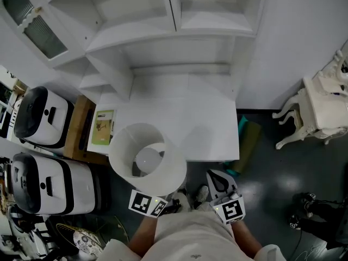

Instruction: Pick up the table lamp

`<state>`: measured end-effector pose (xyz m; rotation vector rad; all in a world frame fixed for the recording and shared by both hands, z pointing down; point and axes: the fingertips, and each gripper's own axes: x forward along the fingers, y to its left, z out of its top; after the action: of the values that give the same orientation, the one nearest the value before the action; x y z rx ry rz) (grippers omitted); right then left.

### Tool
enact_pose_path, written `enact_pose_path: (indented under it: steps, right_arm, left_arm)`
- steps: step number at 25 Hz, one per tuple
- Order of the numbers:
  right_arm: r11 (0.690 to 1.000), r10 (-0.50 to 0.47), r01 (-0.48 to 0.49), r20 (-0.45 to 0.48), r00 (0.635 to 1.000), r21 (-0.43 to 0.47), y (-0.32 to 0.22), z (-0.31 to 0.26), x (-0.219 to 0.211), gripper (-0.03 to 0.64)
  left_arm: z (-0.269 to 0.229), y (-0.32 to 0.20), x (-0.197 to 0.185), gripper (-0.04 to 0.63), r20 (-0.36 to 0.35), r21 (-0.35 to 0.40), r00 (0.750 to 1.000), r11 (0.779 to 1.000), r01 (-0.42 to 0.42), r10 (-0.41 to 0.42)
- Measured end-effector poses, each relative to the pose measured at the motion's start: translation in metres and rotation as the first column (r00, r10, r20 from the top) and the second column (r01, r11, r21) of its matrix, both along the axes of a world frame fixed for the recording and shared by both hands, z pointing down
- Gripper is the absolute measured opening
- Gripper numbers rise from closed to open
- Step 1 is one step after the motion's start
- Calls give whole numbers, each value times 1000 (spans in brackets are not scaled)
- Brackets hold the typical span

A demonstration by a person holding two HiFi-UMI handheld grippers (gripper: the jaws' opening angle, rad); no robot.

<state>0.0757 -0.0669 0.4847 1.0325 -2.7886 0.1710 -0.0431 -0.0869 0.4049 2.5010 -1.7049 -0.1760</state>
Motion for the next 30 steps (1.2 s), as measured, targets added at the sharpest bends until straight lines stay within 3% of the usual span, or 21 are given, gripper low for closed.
enact_pose_path:
  steps: [6,15,30]
  right_arm:
    - [1000,-10,10,-12,1000,7,3,3,0,12]
    - [998,-63,63,42,997,12,29,-22,-28,12]
    - [999,-7,6,34,999,34,125,-40,-93,11]
  left_arm:
    - [-3,17,-8,161,2,10,999,999,32,-32]
    - [-8,47,-37,161,13,27,999,999,42,-43]
    - [-2,130,-96,160,16,17,999,999,-47,46]
